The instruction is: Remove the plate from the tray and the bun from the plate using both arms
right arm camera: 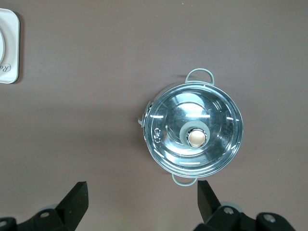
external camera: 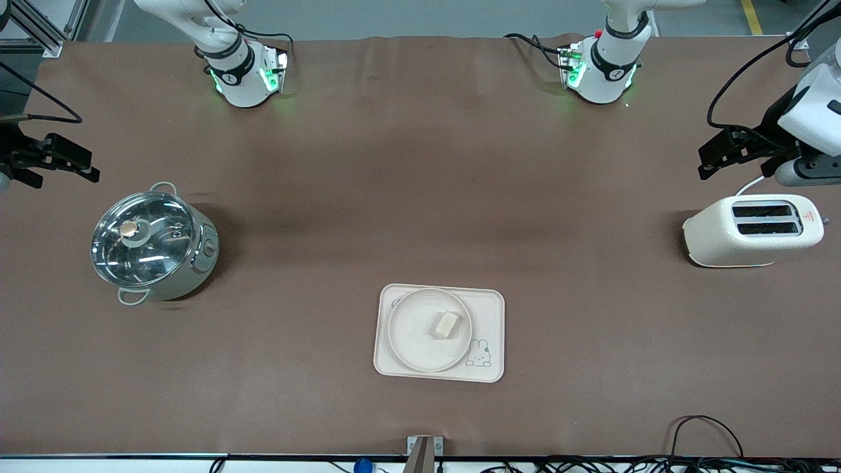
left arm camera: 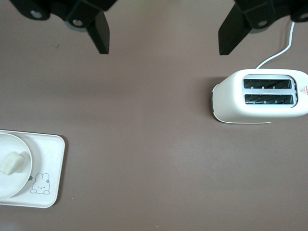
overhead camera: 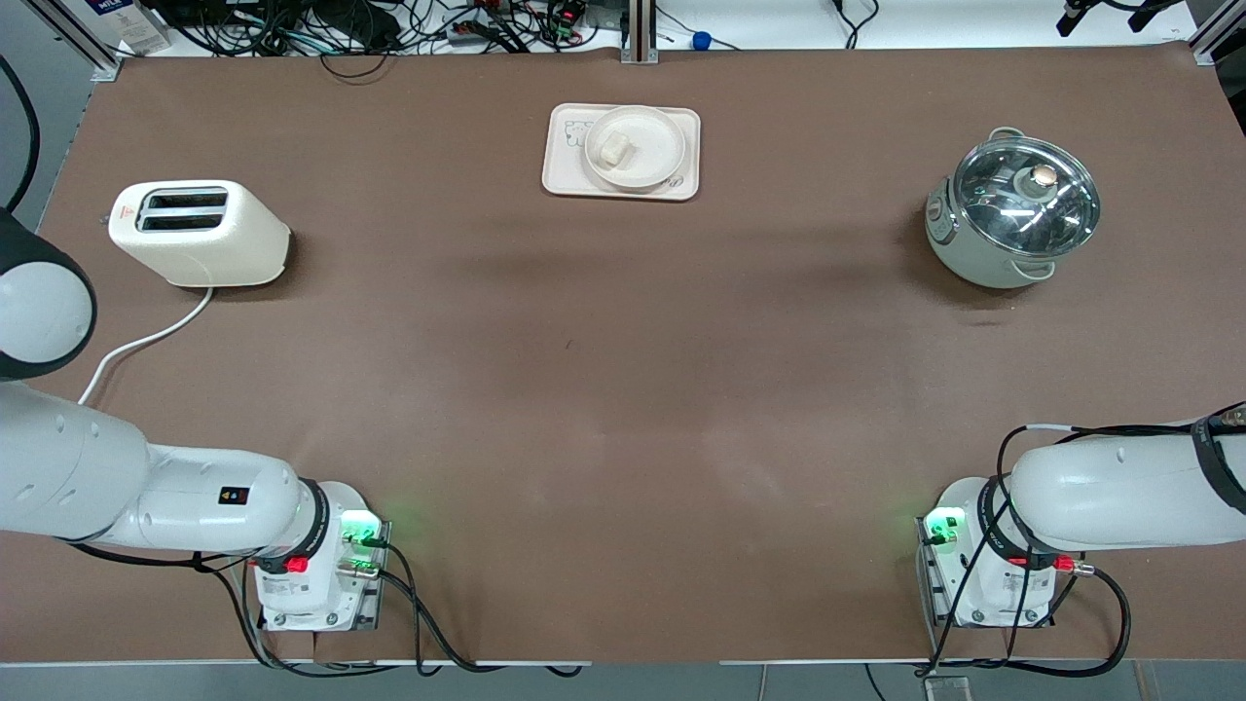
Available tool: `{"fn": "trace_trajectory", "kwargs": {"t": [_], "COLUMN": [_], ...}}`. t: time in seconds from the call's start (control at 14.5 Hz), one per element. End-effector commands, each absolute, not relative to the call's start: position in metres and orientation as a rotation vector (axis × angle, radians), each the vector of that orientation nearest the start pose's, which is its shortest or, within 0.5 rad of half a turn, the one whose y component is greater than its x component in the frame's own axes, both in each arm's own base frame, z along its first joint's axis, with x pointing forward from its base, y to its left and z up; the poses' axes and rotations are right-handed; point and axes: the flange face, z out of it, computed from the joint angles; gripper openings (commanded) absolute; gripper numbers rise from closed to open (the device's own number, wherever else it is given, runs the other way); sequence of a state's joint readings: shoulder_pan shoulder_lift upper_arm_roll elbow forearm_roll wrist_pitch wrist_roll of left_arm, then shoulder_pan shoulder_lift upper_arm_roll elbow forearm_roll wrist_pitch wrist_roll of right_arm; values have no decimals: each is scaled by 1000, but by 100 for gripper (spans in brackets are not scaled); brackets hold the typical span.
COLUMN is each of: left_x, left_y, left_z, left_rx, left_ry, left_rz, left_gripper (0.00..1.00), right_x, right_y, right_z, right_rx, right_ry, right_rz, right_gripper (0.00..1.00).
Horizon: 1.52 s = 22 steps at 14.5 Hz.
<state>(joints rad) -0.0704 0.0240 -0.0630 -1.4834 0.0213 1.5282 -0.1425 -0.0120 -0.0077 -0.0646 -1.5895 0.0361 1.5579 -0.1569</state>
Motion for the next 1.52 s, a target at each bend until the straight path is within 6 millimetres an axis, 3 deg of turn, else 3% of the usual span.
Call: {"fn": "trace_trajectory", "kwargs": {"t": [0.0, 0.28, 0.62, 0.83, 1.04, 1.25, 1.45], "left_x": [555, 556, 555, 556, 555, 555, 556], "left_y": [-70, -69, -73, -73, -74, -78, -74], "left_z": [658, 656, 657, 656, 656, 656, 656], "left_rx": [-3140, -3143, -3139, -3141, -3145, -3142, -3147], "left_ry": [-4, -20, -20, 2, -3, -8, 2], "left_rz": [-68, -63, -64, -63, -60, -61, -60], "left_gripper": [100, 100, 100, 100, 100, 100, 100], "right_x": [544, 547, 558, 589, 619, 642, 661], "right_y": [-34, -42, 0, 15, 51, 105, 160], "right_z": [620, 612, 598, 554, 503, 451, 385], "right_rx": [-3122, -3121, -3069, -2959, -2861, -2782, -2723], "right_ry": [-117, -93, -145, -86, 15, 39, 151], "right_rz": [21, 43, 59, 57, 73, 64, 42], "right_gripper": [100, 100, 100, 100, 100, 100, 100]}}
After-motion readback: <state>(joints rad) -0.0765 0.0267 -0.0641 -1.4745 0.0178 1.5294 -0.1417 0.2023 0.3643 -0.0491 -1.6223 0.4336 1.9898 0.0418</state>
